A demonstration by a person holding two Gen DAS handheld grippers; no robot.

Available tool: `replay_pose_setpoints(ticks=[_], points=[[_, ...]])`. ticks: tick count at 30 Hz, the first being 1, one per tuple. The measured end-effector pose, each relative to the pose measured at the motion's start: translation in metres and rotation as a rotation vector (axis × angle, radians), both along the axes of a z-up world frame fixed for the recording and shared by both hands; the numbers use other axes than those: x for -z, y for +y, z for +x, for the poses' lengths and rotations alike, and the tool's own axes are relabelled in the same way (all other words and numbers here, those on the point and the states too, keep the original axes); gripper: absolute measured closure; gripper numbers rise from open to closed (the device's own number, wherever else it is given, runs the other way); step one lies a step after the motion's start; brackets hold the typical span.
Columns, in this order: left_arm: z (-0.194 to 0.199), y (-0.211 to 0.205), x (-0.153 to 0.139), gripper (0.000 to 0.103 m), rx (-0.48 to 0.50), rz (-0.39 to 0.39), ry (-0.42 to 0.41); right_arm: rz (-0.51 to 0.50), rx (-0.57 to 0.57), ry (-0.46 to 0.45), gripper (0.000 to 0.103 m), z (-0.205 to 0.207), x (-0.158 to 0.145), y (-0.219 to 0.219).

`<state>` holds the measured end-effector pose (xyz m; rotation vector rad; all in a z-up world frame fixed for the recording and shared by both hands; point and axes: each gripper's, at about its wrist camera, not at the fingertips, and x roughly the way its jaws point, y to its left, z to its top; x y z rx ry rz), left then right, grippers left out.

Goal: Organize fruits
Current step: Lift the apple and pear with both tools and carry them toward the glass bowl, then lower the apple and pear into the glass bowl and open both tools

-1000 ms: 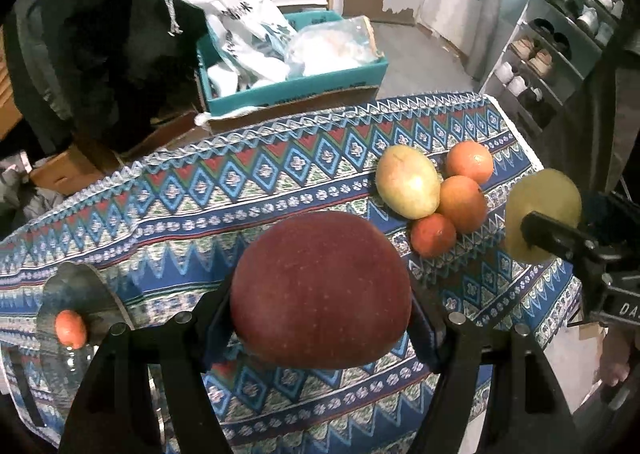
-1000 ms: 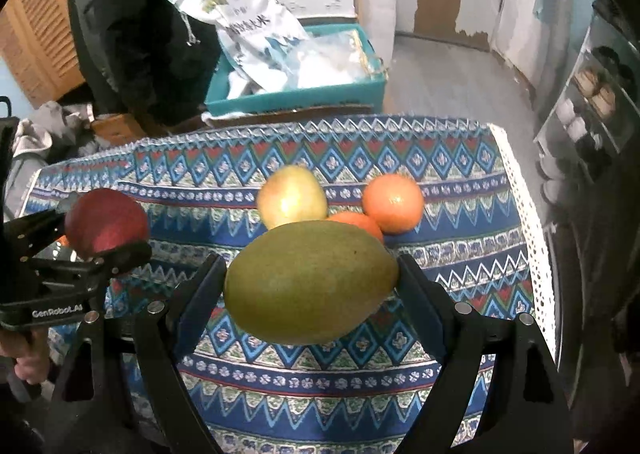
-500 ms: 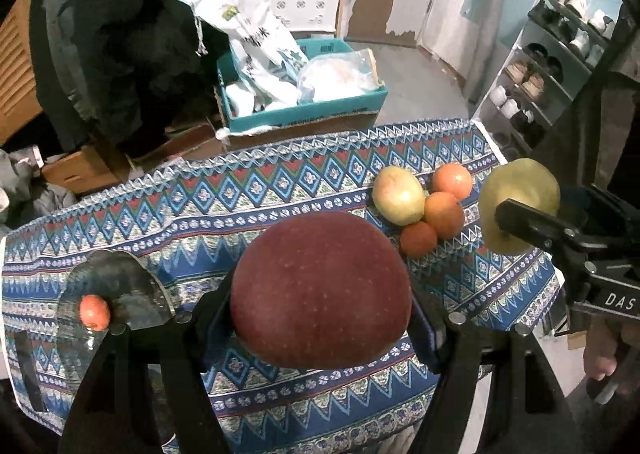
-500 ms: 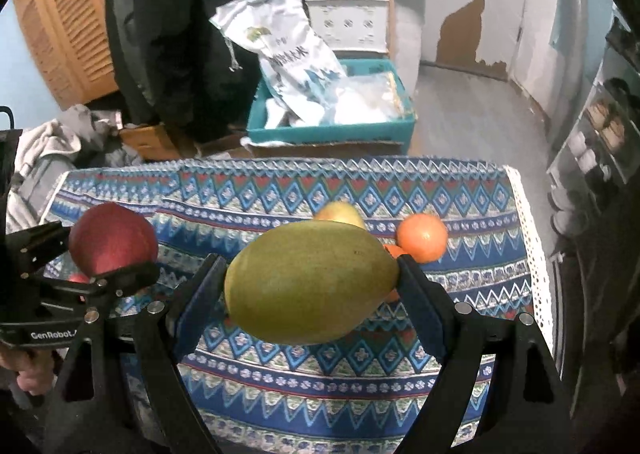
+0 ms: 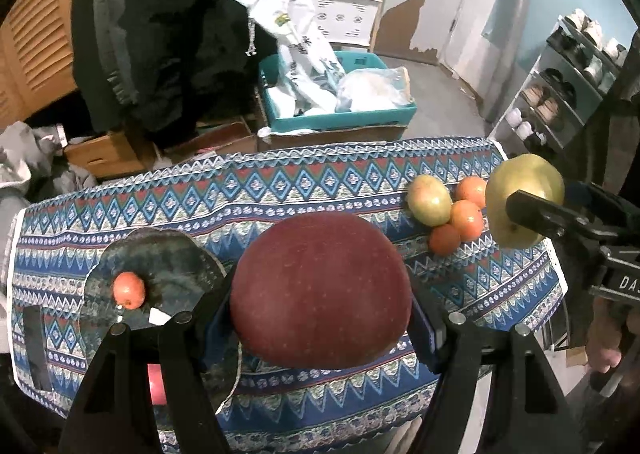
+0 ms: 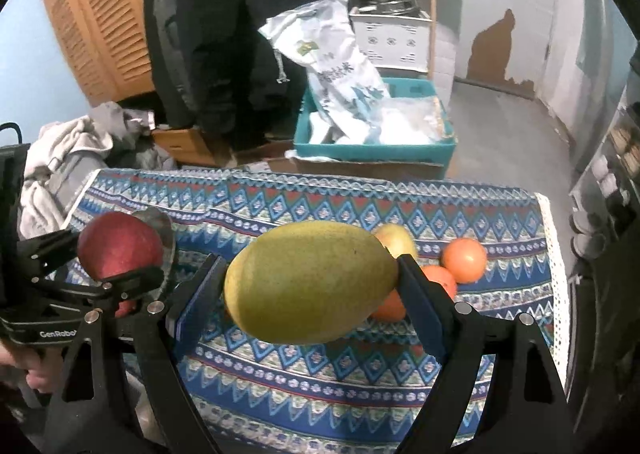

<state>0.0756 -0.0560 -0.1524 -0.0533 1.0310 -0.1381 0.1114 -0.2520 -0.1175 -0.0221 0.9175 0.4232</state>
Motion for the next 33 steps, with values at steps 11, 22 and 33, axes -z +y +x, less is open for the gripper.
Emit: replay_pose_setpoints(ticks=[11, 22, 33], points=[[-0.012, 0.049, -0.001, 0.028, -0.071, -0.012, 0.008, 0.036, -0.073, 0.022, 0.018, 0.003, -0.002, 0.043], [-0.021, 0.108, 0.004, 0.028, -0.175, -0.02, 0.015, 0.049, -0.156, 0.038, 0.018, 0.007, -0.001, 0.097], [-0.03, 0.162, 0.023, 0.028, -0.264, -0.033, 0.048, 0.076, -0.254, 0.076, 0.018, 0.013, 0.007, 0.159]])
